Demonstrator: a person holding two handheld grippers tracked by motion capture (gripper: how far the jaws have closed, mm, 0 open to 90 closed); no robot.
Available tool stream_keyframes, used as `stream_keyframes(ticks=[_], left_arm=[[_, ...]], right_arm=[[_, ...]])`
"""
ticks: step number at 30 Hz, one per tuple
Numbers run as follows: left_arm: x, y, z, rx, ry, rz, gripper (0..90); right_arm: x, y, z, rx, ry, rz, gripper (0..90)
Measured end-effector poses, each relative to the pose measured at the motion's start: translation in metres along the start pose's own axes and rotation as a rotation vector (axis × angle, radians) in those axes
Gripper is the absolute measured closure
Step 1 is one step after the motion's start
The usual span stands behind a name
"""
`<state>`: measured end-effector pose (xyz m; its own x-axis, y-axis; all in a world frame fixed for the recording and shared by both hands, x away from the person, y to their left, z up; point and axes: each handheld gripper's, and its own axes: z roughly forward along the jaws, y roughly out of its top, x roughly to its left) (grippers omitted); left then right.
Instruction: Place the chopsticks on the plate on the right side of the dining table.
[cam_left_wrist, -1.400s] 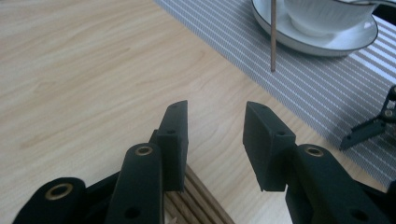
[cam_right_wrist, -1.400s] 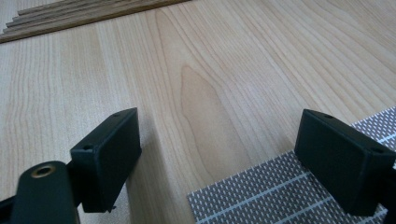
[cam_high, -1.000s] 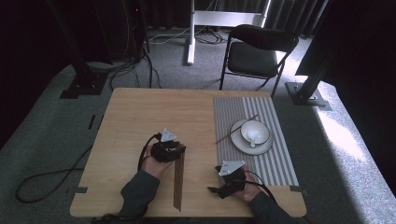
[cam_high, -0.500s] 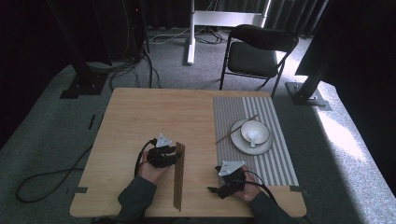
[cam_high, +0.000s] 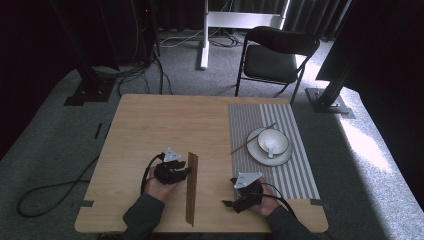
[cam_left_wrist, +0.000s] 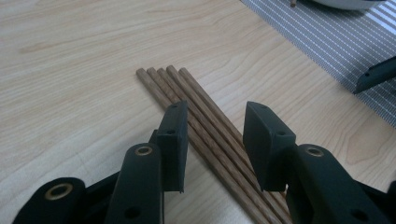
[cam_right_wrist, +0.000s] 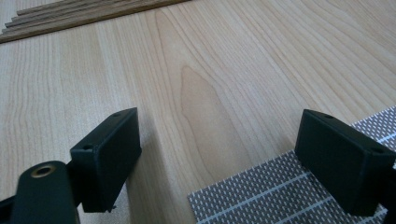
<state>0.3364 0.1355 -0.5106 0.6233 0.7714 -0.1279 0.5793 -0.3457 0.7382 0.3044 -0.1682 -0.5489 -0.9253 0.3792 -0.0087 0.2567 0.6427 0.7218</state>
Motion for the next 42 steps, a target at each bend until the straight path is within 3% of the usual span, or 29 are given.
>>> stream_keyframes(ticks=[16, 20, 25, 42], left_arm=[[-0.009, -0.014, 0.004, 0.054, -0.011, 0.034, 60.5], [-0.012, -0.018, 0.003, 0.065, 0.007, 0.051, 62.4], [-0.014, -0.024, 0.007, 0.092, 0.010, 0.045, 62.5], [-0.013, -0.027, 0.002, 0.088, 0.025, 0.032, 66.2]], right_arm=[[0.000, 0.000, 0.000, 0.000, 0.000, 0.000, 13.5], [0.000, 0.000, 0.000, 0.000, 0.000, 0.000, 13.5], [0.000, 0.000, 0.000, 0.000, 0.000, 0.000, 13.5], [0.000, 0.000, 0.000, 0.000, 0.001, -0.001, 13.4]])
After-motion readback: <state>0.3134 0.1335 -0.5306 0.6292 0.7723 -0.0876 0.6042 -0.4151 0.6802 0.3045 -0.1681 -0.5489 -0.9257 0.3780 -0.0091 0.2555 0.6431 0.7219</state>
